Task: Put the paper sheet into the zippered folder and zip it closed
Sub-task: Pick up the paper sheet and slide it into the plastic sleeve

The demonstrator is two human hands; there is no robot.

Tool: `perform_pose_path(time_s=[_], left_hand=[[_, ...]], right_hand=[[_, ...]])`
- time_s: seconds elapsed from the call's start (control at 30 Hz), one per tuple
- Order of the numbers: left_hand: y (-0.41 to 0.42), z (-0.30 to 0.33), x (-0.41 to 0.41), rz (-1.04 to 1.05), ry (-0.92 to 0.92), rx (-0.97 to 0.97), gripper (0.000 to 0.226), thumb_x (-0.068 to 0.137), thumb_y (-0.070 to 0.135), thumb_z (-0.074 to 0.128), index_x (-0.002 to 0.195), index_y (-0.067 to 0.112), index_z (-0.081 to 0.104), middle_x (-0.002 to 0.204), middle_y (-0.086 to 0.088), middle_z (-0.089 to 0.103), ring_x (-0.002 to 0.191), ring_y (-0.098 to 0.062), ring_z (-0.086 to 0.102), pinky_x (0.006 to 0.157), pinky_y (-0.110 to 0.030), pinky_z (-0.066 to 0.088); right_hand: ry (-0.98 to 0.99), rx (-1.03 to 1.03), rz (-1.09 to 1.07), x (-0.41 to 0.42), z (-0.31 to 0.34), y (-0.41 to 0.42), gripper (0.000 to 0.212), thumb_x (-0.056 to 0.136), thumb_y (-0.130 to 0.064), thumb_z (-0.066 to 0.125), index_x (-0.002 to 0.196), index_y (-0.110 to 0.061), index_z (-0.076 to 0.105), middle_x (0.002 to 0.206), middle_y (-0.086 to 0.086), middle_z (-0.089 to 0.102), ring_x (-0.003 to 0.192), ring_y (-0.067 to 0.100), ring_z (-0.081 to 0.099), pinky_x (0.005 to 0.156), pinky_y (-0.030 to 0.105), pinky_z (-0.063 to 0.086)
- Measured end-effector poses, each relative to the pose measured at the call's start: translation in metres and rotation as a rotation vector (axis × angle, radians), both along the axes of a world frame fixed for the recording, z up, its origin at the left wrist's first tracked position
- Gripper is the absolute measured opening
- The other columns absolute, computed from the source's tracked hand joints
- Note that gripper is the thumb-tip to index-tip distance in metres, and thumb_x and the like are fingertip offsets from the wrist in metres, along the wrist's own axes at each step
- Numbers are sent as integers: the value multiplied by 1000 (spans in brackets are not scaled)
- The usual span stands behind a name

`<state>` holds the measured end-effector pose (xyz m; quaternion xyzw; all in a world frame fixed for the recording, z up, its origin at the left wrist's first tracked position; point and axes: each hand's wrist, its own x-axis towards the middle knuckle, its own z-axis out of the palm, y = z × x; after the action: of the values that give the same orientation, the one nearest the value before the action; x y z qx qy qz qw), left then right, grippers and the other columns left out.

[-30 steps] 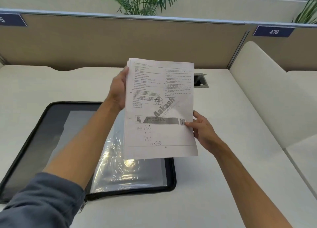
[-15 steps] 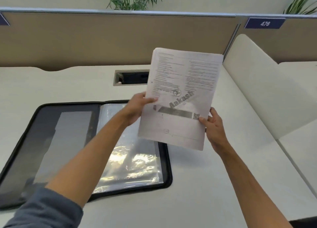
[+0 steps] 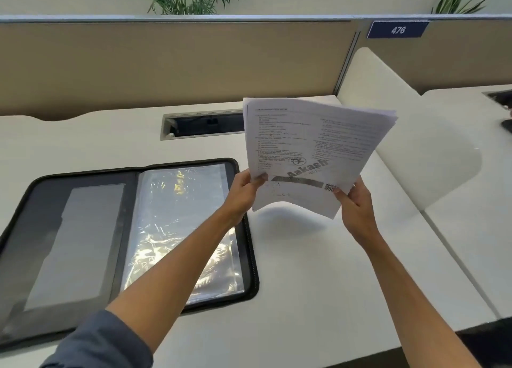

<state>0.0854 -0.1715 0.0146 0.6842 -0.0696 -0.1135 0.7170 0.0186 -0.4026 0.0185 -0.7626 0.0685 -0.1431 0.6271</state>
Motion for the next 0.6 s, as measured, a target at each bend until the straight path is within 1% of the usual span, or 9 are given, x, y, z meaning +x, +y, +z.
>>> perform_pose_path(time_s=[0.07,0.13,0.2,0.3,0.37,0.43,0.53,0.6], left_hand=[[-3,-4,-2,-25,-3,30,27,97,15,55,122,20,62,120,-1,67,113,-19,60,100,-37,48],[-4,-6,-5,-46,-16,46,30,94,16,60,123,22,62,122,2,67,116,-19,60,101,-37,47],[-5,-8,-7,-45,-16,59,32,95,17,59,126,19,61,124,1,66,117,-19,59,103,-38,46],[-6,-9,-7,-35,-24,90,30,98,18,53,127,15,61,122,-2,66,116,-22,59,101,-42,48],[-7,-5,-5,-15,-37,116,28,99,19,51,124,14,63,118,-2,68,111,-21,62,97,-43,51],[-6,-1,-3,-3,-55,138,25,99,19,51,120,17,65,113,-1,70,103,-19,64,89,-40,55],[0,7,3,16,-58,163,20,99,20,52,111,17,67,104,2,71,87,-13,67,73,-29,53],[8,11,9,32,-24,180,20,98,21,53,111,16,67,100,7,71,79,-5,66,66,-21,49]], right_hand=[[22,-21,-5,-2,-3,-4,43,93,1,54,128,-23,54,119,-6,65,112,12,60,94,32,51],[28,-30,-11,-4,-4,-7,43,90,-3,61,128,-22,55,118,-9,66,111,10,61,92,31,52],[22,-45,-14,-4,-5,-10,38,90,-6,64,124,-21,58,115,-9,68,108,12,63,90,31,52],[27,-79,-24,-3,-5,-13,24,92,-11,64,114,-19,66,107,-8,71,101,16,67,88,36,56],[38,-112,-20,-1,-2,-16,15,92,-14,64,106,-17,70,99,-6,73,93,21,69,83,40,58],[44,-112,-2,3,2,-17,10,91,-16,66,100,-16,71,94,-4,74,88,24,70,77,40,59],[57,-61,56,11,9,-16,12,90,-17,68,100,-14,73,95,-1,76,88,23,72,77,36,59],[85,-3,133,16,12,-13,18,89,-17,69,105,-11,72,97,0,76,88,21,73,74,33,59]])
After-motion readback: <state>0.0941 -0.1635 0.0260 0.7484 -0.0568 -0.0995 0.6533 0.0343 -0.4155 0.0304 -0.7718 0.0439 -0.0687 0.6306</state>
